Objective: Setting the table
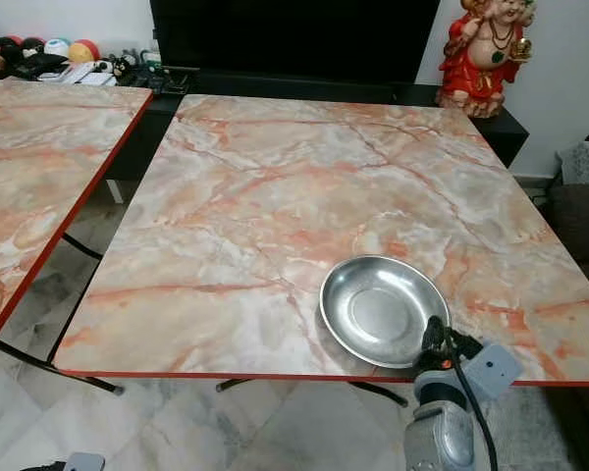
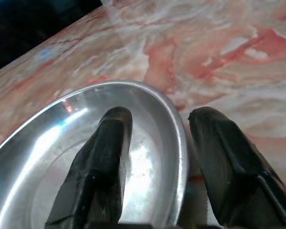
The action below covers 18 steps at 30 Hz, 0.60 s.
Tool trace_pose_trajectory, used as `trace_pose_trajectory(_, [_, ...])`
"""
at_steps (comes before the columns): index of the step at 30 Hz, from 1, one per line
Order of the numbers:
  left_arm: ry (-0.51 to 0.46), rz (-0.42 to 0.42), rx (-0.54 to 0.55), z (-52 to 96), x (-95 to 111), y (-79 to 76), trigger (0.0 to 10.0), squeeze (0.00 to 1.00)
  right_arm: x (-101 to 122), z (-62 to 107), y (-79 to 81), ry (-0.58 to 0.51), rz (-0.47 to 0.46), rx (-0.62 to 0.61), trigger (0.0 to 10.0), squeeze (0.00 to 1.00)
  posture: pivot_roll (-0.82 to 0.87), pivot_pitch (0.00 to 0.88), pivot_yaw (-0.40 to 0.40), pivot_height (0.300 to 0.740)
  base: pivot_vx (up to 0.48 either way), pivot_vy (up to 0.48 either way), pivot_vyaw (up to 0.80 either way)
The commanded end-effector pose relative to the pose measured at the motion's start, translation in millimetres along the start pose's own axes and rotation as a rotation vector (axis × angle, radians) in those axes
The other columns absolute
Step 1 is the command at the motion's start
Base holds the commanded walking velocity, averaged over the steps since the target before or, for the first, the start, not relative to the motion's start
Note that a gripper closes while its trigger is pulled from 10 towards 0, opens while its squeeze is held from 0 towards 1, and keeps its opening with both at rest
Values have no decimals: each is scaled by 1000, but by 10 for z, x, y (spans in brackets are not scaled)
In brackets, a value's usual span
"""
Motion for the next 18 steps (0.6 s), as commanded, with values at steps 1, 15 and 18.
trace_pose_trajectory(1, [38,-18,-19,23,-117,-61,10000,0,-22,31,56,-4,-4,5,10000,0,50,135,-62,740,0,0,0])
trace_pose_trajectory(15, [70,31,10,36,-188,12,10000,0,152,-70,416,-93,209,176,10000,0,35,129,-46,740,0,0,0])
trace_pose_trajectory(18, [67,41,20,36,-180,60,10000,0,197,-95,543,-103,280,252,10000,0,40,120,-53,740,0,0,0])
Point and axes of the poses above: a point about 5 cm out from each wrist's last joint towards the gripper, its own z axis pointing back from the gripper into the wrist, its own x axis along the axis of the wrist's last joint, y = z × x, the point moved 6 cm from there along -z, pointing out of the wrist towards the gripper, and after that the axes turned 6 degrees about -z, right-handed, at the moved point
